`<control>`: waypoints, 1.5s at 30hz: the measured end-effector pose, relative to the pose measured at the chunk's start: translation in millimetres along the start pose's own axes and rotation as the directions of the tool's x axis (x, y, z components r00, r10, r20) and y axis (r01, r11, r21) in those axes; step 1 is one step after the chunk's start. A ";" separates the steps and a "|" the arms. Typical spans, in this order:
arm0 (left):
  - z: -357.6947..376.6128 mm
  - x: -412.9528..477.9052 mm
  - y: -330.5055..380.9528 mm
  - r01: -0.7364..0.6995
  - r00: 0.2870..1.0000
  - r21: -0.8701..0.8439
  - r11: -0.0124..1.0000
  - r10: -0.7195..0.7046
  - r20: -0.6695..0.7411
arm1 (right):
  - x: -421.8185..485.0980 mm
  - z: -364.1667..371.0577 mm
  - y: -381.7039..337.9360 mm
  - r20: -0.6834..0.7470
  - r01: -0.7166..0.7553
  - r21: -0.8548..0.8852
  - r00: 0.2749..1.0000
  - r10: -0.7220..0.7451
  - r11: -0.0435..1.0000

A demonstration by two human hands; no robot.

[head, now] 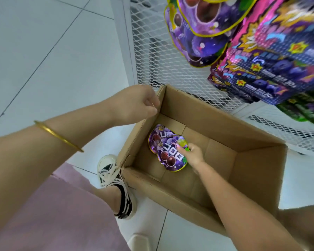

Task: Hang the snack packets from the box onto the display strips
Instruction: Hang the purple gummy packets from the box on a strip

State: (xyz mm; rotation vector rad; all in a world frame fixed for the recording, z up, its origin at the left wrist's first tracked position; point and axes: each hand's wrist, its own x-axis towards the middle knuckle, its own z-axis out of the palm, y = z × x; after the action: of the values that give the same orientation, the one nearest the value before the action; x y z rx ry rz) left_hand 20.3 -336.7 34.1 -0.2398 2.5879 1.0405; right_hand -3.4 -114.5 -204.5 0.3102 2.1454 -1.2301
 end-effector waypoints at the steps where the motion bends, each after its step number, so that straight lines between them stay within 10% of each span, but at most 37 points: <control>1: 1.4 -0.1 0.5 -0.019 1.000 0.042 0.999 0.019 -0.001 | -10.1 -8.9 -16.5 0.016 0.054 0.017 0.998 -0.054 0.998; 10: -1.6 -13.7 38.3 -0.185 0.969 0.078 0.980 0.195 -0.153 | -123.5 -75.0 -169.0 0.206 0.479 0.143 0.841 -0.500 0.866; 19: -117.4 -51.6 126.9 -0.387 0.903 -0.136 0.912 0.345 -0.256 | -238.6 -120.6 -296.0 -0.303 0.879 -0.032 0.446 -0.842 0.476; 28: -245.3 -23.1 248.1 -0.658 0.490 -0.089 0.748 0.336 -0.804 | -296.1 -165.2 -389.1 -0.277 0.926 -0.294 0.156 -0.948 0.238; 45: -281.2 -28.2 295.1 -0.646 0.753 -0.507 0.571 0.370 -0.544 | -311.9 -194.6 -499.7 -0.422 0.742 -0.615 -0.024 -0.906 0.267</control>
State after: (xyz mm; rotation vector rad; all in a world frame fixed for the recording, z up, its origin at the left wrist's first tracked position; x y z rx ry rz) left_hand -105.5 -319.9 422.5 0.2216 2.5178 2.3859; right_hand -88.7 -185.4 405.8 -1.0628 3.3898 -1.6013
